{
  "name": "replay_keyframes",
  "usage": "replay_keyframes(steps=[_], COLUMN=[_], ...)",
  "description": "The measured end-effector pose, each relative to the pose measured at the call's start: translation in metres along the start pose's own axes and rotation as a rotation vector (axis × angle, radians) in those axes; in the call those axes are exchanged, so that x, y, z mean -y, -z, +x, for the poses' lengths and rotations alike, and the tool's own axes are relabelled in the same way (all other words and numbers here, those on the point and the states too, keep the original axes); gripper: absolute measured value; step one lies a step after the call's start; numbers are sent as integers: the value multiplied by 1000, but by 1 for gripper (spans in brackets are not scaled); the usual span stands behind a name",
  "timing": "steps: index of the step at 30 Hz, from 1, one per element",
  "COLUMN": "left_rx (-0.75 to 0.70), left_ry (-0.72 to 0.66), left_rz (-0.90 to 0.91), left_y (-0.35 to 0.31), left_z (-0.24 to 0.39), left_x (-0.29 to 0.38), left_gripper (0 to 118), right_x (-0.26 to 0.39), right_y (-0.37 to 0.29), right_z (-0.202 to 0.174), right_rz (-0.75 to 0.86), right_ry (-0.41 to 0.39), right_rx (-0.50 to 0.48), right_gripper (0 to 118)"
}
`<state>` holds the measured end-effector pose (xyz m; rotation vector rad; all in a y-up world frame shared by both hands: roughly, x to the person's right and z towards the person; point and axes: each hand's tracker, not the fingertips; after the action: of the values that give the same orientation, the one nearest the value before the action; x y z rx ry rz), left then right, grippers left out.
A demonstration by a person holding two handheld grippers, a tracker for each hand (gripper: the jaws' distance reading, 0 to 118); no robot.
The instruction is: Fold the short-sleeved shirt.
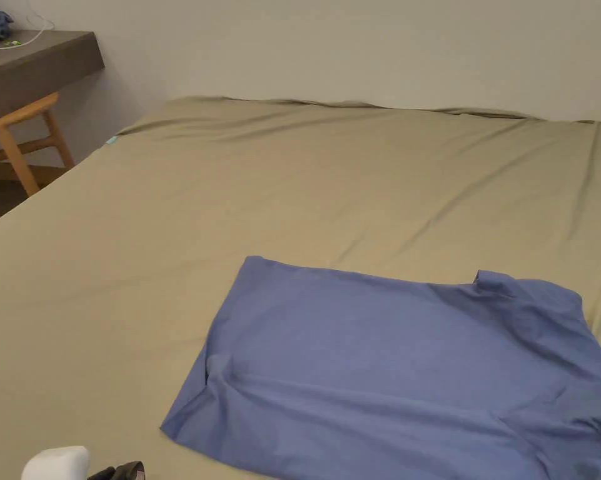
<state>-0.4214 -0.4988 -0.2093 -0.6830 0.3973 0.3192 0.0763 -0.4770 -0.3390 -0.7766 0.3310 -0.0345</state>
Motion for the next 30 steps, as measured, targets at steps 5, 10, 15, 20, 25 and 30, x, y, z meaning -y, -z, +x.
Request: replay_keyframes(steps=[5, 10, 15, 20, 25, 30], left_rx=[-4, -17, -41, -5, 135, 110], left_ry=[128, 268, 318, 267, 168, 132], left_rz=[-93, -127, -202, -240, -223, -213], left_y=[40, 98, 155, 163, 144, 136], left_z=[12, 24, 22, 12, 7, 13], left_x=[-11, -52, -76, -76, -74, -73], left_gripper=[0, 43, 79, 78, 5, 5], right_x=[7, -11, -18, -16, -24, -30], right_y=[11, 14, 14, 19, 50, 104], right_z=[5, 9, 14, 19, 34, 47], right_rz=[-43, 7, 9, -56, -120, -190], right_ry=[-28, -47, -67, -49, -8, -48], right_rx=[-40, -36, -23, -1, 17, 114], right_gripper=[5, 5, 5, 5, 102, 99])
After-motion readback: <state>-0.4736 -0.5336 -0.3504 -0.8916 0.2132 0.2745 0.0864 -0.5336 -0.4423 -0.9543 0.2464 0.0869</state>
